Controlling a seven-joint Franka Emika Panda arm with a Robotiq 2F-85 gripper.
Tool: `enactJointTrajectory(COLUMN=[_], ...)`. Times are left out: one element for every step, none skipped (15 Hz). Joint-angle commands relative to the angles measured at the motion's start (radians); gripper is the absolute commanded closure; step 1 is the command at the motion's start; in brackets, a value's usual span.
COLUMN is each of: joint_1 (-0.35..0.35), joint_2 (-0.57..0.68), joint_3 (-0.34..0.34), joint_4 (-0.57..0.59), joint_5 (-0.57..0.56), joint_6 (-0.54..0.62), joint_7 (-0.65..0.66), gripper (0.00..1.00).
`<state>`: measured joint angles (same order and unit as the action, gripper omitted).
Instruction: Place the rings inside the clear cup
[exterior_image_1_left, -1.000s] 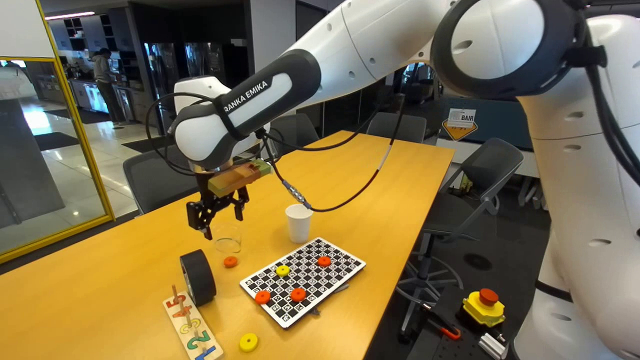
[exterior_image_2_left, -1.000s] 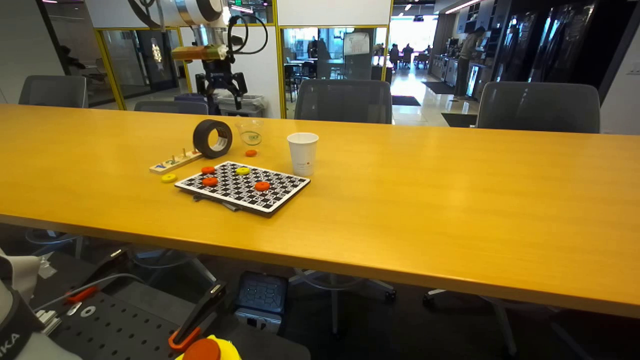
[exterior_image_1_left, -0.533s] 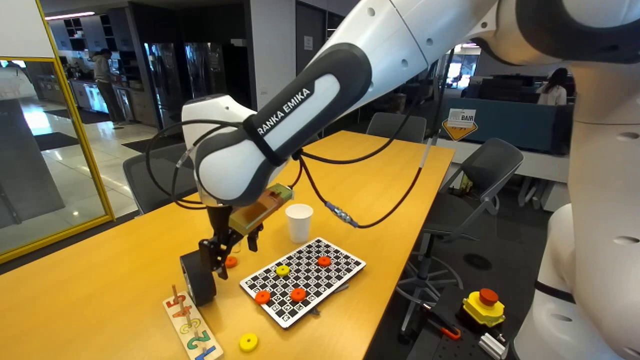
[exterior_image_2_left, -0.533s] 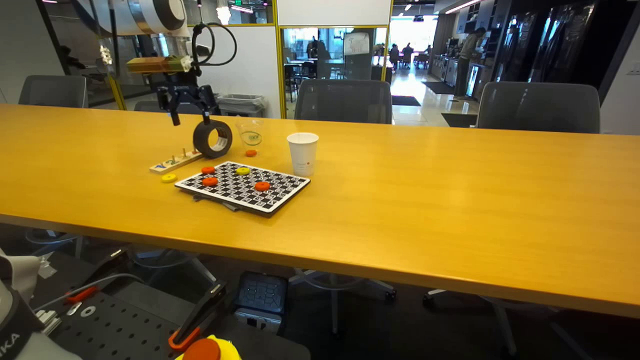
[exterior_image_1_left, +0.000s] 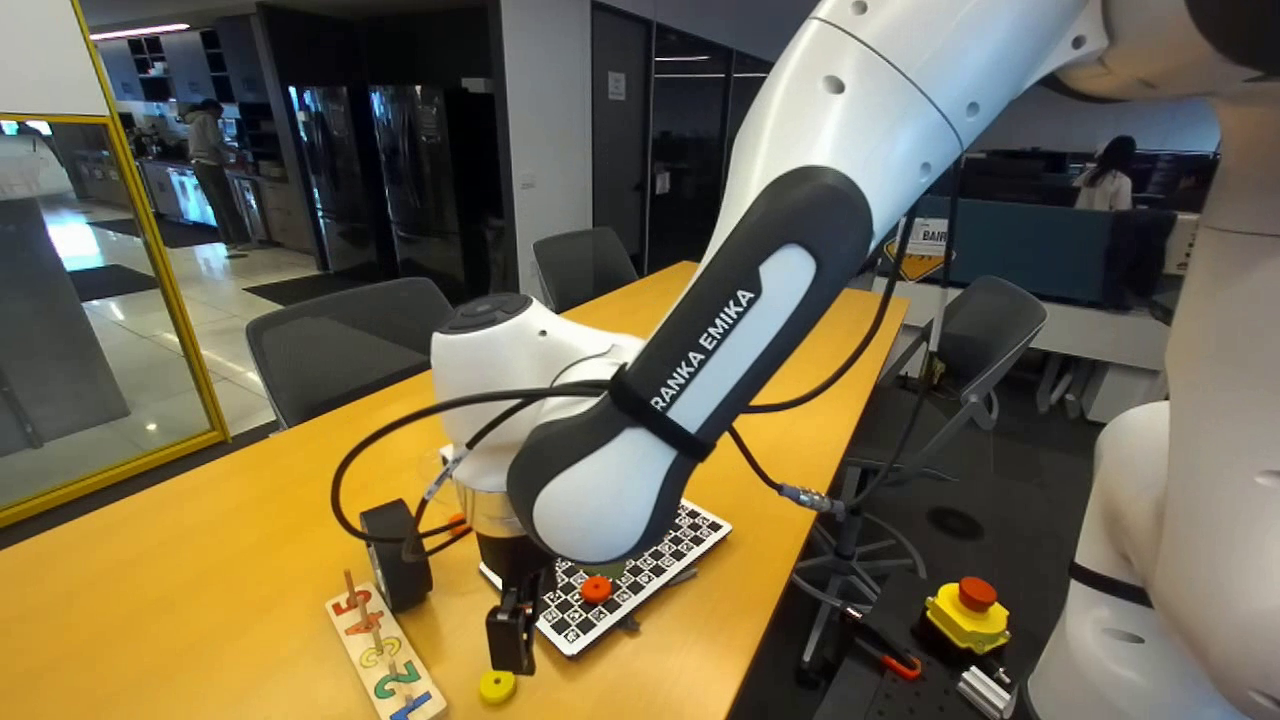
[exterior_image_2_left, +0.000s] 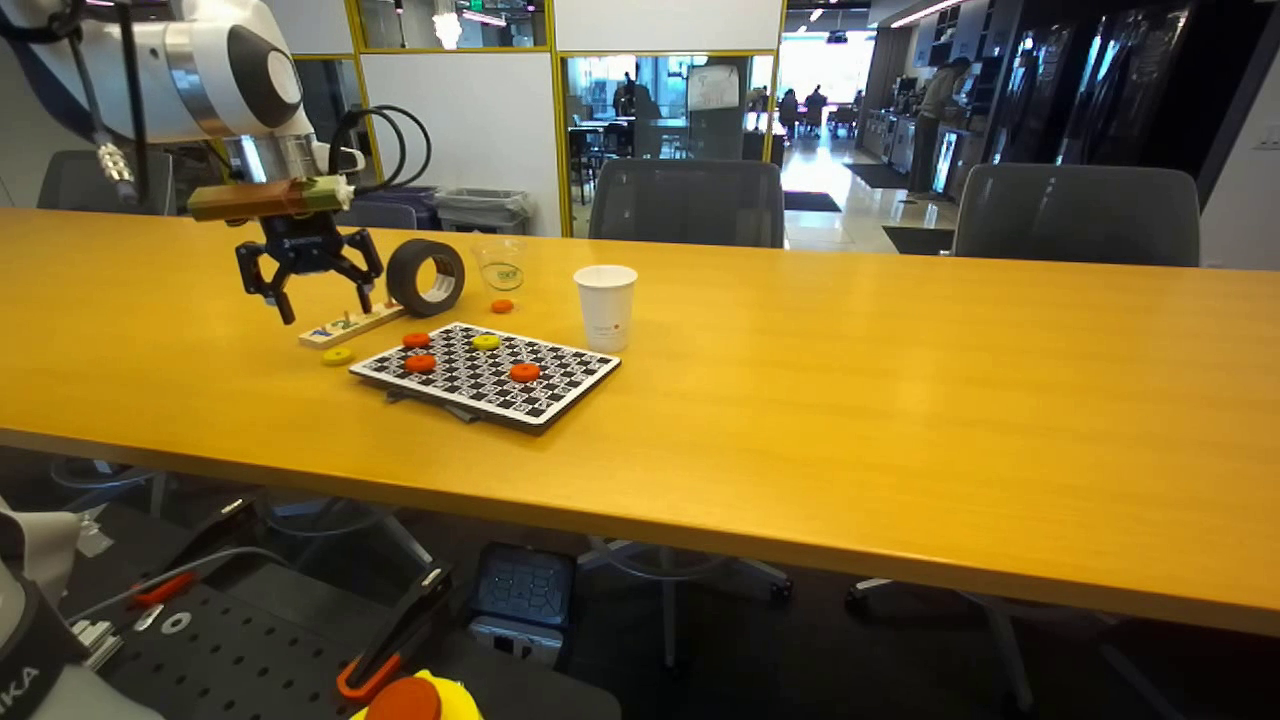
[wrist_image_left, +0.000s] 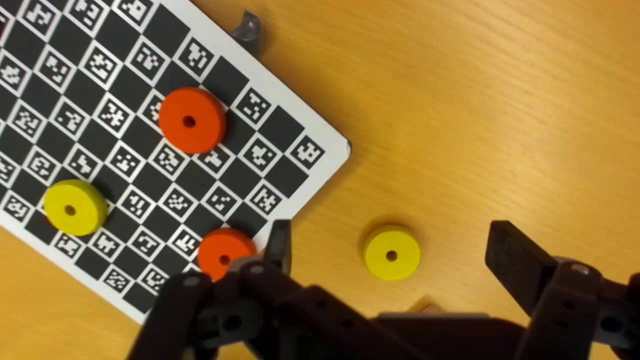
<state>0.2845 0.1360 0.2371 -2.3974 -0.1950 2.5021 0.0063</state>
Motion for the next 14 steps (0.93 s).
enactJointTrajectory(joint_1=[-0.001,0.000,0.000,0.000,-0.001,-0.002,-0.004,-0.006,-0.010,-0.014,-0.017,-0.020,-0.022,-0.024], joint_2=[-0.020,-0.013,-0.005,0.002,0.011,0.017,0.024,0.034,0.044,0.054,0.066,0.078,0.091,0.103], joint_3=[0.022,0.026,0.030,0.034,0.038,0.040,0.043,0.046,0.049,0.052,0.053,0.056,0.058,0.058], joint_4=[-0.058,-0.059,-0.054,-0.049,-0.043,-0.040,-0.039,-0.038,-0.036,-0.036,-0.032,-0.029,-0.026,-0.021], joint_5=[-0.042,-0.056,-0.071,-0.085,-0.097,-0.108,-0.112,-0.112,-0.108,-0.098,-0.094,-0.091,-0.089,-0.092], joint_6=[0.069,0.079,0.088,0.094,0.106,0.119,0.136,0.157,0.177,0.198,0.215,0.227,0.238,0.244], joint_7=[-0.132,-0.166,-0.199,-0.233,-0.270,-0.299,-0.329,-0.360,-0.389,-0.420,-0.444,-0.466,-0.485,-0.498], gripper=[0.00,0.00,0.00,0.00,0.00,0.00,0.00,0.00,0.00,0.00,0.00,0.00,0.00,0.00])
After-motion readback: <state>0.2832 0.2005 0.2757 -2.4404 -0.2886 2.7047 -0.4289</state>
